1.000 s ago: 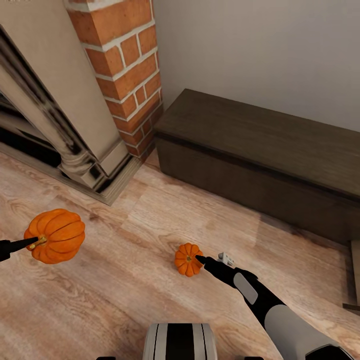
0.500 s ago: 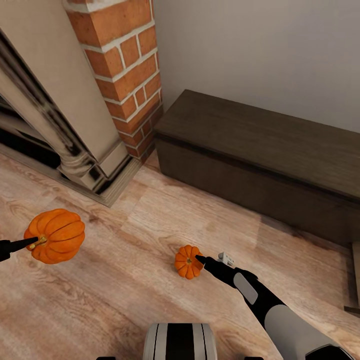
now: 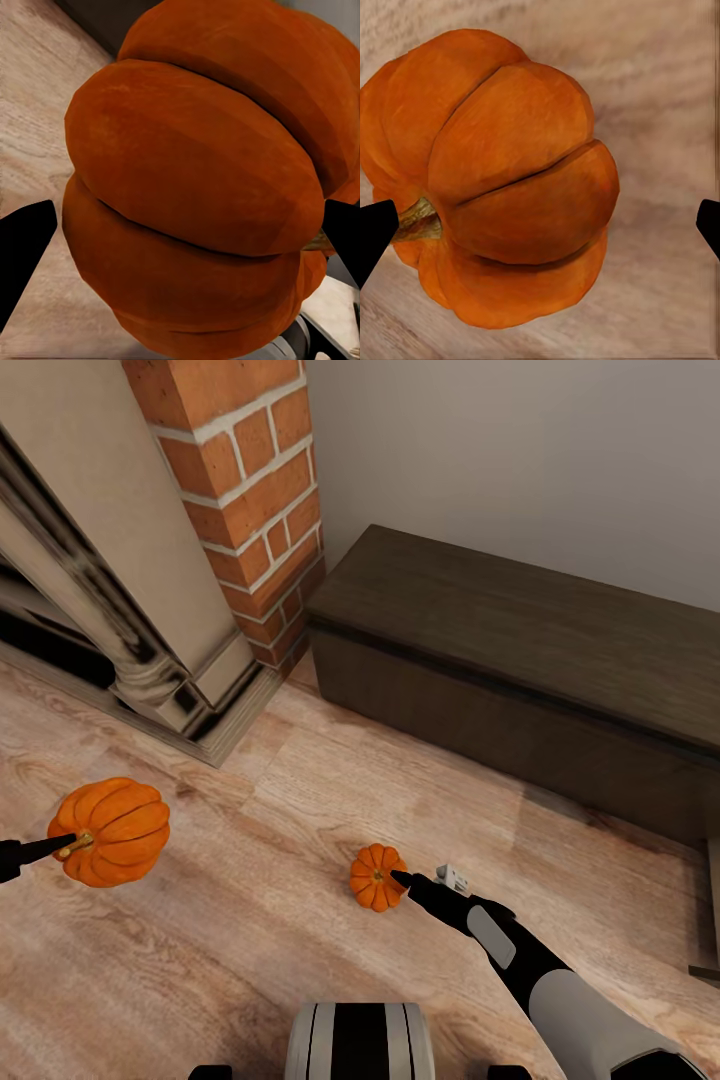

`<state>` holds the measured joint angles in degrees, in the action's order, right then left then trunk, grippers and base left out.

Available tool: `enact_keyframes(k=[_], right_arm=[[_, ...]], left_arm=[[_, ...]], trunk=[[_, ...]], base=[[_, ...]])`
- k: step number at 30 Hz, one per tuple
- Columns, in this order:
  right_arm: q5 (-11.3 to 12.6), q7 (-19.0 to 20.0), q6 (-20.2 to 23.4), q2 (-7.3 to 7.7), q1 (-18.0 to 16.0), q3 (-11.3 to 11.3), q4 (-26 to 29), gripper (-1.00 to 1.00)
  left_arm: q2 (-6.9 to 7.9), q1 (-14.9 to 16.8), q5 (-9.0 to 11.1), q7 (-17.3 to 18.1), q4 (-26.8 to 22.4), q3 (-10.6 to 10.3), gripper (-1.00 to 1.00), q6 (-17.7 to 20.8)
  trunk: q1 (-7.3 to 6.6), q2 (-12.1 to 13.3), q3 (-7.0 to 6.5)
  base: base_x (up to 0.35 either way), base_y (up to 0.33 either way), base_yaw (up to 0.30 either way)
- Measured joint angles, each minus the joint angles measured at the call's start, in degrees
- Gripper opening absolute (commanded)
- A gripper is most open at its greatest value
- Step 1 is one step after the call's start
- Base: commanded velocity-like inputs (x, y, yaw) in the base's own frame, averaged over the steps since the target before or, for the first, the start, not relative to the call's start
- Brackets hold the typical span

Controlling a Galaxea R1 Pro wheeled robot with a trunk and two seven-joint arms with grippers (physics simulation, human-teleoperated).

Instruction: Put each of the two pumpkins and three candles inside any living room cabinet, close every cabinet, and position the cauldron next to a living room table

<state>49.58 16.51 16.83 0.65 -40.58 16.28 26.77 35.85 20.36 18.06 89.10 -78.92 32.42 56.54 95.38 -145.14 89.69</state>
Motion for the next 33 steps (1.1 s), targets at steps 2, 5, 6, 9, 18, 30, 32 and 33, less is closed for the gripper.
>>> enact_keyframes(k=[2, 5, 6, 9, 18, 30, 32, 33], right_arm=[[0.0, 0.0, 0.0, 0.0, 0.0, 0.0, 0.0, 1.0], [-0.01, 0.01, 0.0, 0.0, 0.0, 0.0, 0.0, 1.0], [0.0, 0.01, 0.0, 0.0, 0.0, 0.0, 0.0, 1.0], [-0.01, 0.01, 0.0, 0.0, 0.0, 0.0, 0.0, 1.0], [-0.09, 0.01, 0.0, 0.0, -0.01, 0.0, -0.01, 1.0], [-0.25, 0.04, 0.0, 0.0, 0.0, 0.0, 0.0, 1.0], [-0.26, 0.06, 0.0, 0.0, 0.0, 0.0, 0.0, 1.0], [-0.26, 0.06, 0.0, 0.0, 0.0, 0.0, 0.0, 1.0]], left_arm=[[0.0, 0.01, 0.09, 0.01, -0.01, 0.0, -1.0, -0.02], [0.0, 0.0, 0.0, 0.0, 0.0, -0.01, -1.0, 0.0], [0.0, 0.01, 0.04, 0.0, 0.0, -0.01, -1.0, -0.01], [0.0, 0.0, -0.04, -0.01, 0.0, 0.0, -1.0, 0.0], [-0.01, -0.01, 0.12, 0.0, -0.02, 0.01, -1.0, -0.01], [-0.08, 0.0, 0.1, 0.01, -0.02, -0.05, -1.0, -0.09], [-0.08, 0.0, 0.05, 0.0, -0.01, -0.07, -1.0, -0.08], [-0.09, 0.0, 0.07, 0.01, -0.01, -0.08, -1.0, -0.09]], trunk=[[0.0, 0.0, 0.01], [0.08, -0.04, 0.66], [0.07, -0.04, 0.67], [0.13, -0.07, 1.11], [0.12, -0.07, 1.12], [0.11, -0.07, 1.11], [0.11, -0.07, 1.11], [0.12, -0.07, 1.11]], base=[[0.0, 0.0, 0.0], [0.0, 0.0, 0.0], [0.0, 0.0, 0.0], [0.0, 0.0, 0.0], [0.019, 0.044, 0.0], [0.058, 0.045, 0.0], [0.085, 0.048, 0.0], [0.043, 0.024, 0.0]])
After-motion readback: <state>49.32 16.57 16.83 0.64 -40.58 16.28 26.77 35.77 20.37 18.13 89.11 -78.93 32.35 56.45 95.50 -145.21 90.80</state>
